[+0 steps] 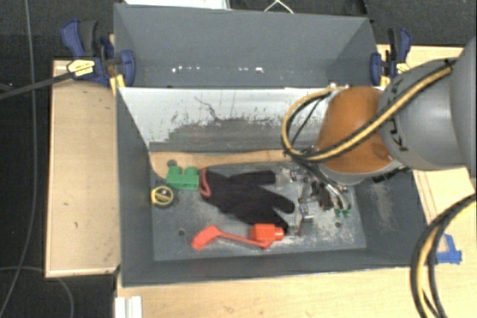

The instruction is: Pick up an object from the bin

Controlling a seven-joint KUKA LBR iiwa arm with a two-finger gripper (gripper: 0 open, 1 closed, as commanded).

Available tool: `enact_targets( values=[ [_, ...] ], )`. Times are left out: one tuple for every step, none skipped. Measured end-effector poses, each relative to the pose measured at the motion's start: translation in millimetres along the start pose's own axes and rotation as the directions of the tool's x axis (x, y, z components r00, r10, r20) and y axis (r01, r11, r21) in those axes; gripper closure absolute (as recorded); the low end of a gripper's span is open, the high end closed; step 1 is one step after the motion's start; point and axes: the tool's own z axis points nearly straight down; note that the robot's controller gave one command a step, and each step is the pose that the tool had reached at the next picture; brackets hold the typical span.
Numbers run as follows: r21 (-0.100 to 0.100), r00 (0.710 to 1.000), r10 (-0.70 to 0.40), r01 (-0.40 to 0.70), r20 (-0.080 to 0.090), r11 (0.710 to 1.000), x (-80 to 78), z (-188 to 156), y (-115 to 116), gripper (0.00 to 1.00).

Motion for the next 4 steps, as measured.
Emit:
enact_targets(
  values=[
    [0.014,0.981,-0.195,0.195,0.024,0.981,-9.4,-51.3,17.8,0.00],
    [-0.001,0.950,0.312,-0.312,0.011,0.950,-17.2,-31.3,69.4,0.00],
    [0.011,0.994,-0.108,0.107,0.025,0.994,-16.1,-3.3,66.9,0.00],
    [-0.001,0.969,0.248,-0.248,0.013,0.969,-3.3,-2.0,98.3,1.00]
  ],
)
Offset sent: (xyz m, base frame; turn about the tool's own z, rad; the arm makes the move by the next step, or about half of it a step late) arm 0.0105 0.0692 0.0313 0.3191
